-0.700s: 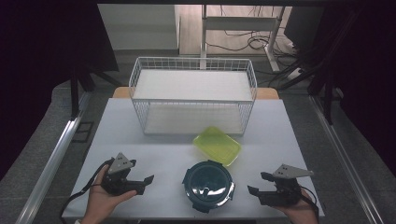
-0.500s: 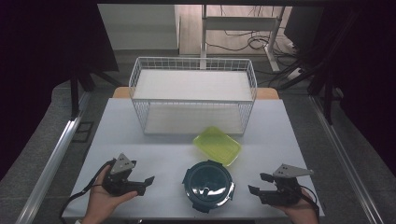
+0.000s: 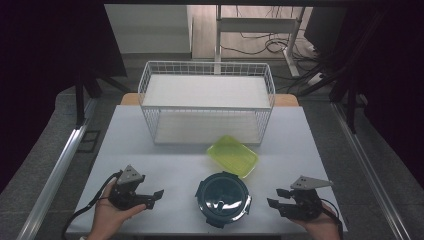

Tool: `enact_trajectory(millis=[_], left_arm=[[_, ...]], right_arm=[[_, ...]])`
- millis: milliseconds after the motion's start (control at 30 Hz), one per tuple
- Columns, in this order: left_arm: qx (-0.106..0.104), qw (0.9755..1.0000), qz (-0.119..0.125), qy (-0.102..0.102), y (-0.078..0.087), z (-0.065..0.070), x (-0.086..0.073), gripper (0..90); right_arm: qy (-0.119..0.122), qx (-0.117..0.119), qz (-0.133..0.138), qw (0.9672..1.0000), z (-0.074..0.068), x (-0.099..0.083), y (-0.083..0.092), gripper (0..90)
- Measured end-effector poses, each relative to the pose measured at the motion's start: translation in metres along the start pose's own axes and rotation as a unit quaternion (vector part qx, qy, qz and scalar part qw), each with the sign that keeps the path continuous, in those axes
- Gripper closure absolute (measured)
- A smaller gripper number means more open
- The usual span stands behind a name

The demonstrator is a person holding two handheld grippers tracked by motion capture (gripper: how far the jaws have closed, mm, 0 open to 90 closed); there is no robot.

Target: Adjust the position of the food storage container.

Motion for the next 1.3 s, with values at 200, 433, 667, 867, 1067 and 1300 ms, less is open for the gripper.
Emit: enact_trajectory(millis=[200, 433, 667, 867, 1067, 1300], left_arm=[[0.003, 1.0, -0.004, -0.005, -0.001, -0.001, -0.001, 15.4], [0.0, 0.9999, -0.012, -0.002, -0.002, -0.001, -0.001, 18.0], [-0.001, 0.9998, -0.021, -0.007, -0.004, -0.001, -0.002, 18.1], [0.0, 0.9997, -0.023, -0.012, -0.004, -0.001, -0.003, 18.2], [-0.003, 0.9996, -0.026, -0.009, -0.005, 0.0, -0.003, 18.3], [-0.006, 0.9995, -0.03, -0.007, -0.008, 0.0, -0.003, 18.4]], right_arm=[[0.006, 0.0, -0.015, 0.9999, -0.003, 0.001, -0.001, 72.1], [-0.001, 0.017, -0.039, 0.9991, -0.013, 0.003, -0.009, 88.5], [0.026, 0.026, -0.068, 0.997, -0.028, 0.015, -0.036, 88.8], [0.034, 0.025, -0.083, 0.9956, -0.032, 0.025, -0.055, 88.9], [0.037, 0.023, -0.086, 0.9954, -0.032, 0.027, -0.056, 89.0], [0.039, 0.031, -0.082, 0.9954, -0.033, 0.029, -0.06, 89.1]])
Point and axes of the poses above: each handheld gripper's, and its own axes: y roughly backward along the jaws, x roughly out of its top, z roughly to its right, the point moved 3 cm from there along -y, roughly forward along the jaws, and after that the axes turned 9 degrees about z, right-handed, at the moved point
